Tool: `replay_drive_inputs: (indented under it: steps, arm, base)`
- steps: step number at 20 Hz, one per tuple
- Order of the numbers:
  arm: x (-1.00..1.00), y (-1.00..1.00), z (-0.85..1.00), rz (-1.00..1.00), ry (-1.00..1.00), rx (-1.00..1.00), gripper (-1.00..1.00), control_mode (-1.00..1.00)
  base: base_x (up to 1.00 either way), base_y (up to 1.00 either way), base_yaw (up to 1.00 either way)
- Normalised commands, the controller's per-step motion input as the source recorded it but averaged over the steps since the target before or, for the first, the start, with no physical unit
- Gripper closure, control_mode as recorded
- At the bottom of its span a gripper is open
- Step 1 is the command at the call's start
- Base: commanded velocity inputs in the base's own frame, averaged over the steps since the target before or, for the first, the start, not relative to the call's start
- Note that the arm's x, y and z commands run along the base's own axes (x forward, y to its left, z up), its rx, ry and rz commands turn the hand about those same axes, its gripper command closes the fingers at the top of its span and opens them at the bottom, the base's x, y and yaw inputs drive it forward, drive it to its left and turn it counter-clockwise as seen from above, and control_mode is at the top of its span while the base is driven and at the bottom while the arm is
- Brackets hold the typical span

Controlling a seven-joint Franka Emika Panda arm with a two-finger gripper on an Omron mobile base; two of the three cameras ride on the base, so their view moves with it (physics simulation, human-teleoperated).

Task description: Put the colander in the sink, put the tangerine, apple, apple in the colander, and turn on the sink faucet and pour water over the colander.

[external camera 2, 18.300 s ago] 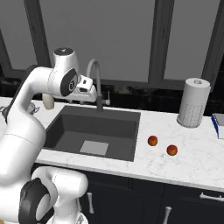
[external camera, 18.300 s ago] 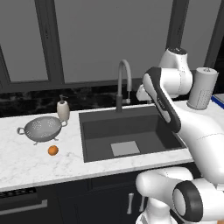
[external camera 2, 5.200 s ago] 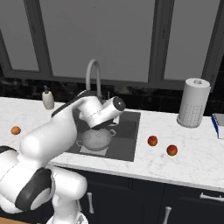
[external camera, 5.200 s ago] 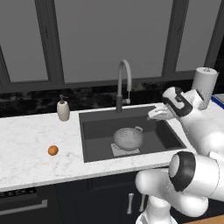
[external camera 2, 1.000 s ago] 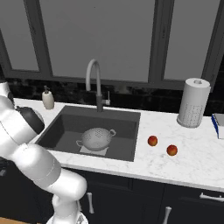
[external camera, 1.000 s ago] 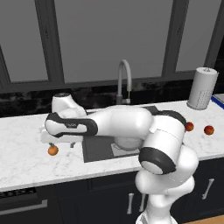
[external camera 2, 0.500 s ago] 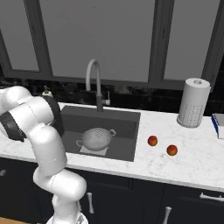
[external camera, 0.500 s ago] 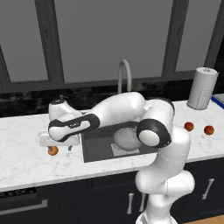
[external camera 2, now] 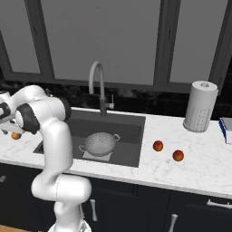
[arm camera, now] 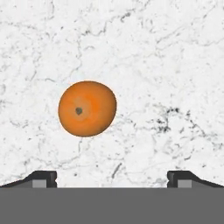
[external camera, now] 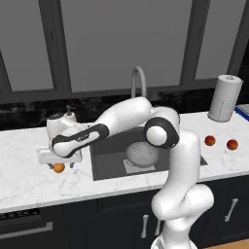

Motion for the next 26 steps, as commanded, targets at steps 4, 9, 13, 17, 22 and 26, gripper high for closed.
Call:
replay_drive_inputs:
  steps: [4,9,13,17,22,26]
  arm:
    - [0.27,0.11,-0.2,0.0,0.0,-0.02,-1.0,-1.0]
    - [0.27,0.07,-0.26,0.0,0.0,-0.02,-1.0,-1.0]
    - [0.19,0.0,-0.45,0.0,-0.05,-0.02,-1.0,-1.0]
    - [0.18,0.07,-0.36,0.0,-0.09,-0.04,-1.0,-1.0]
    - [0.02,0.04,-0.33,-0.03,-0.03,-0.02,-1.0,-1.0]
    - [0.0,0.04,-0.33,-0.06,0.0,0.0,1.0,-1.0]
  base:
    - [0.0,0.0,0.0]
    - [0.0,0.0,0.0]
    - [0.0,0.0,0.0]
    - [0.0,0.0,0.0]
    - [0.0,0.0,0.0]
    - [0.0,0.0,0.0]
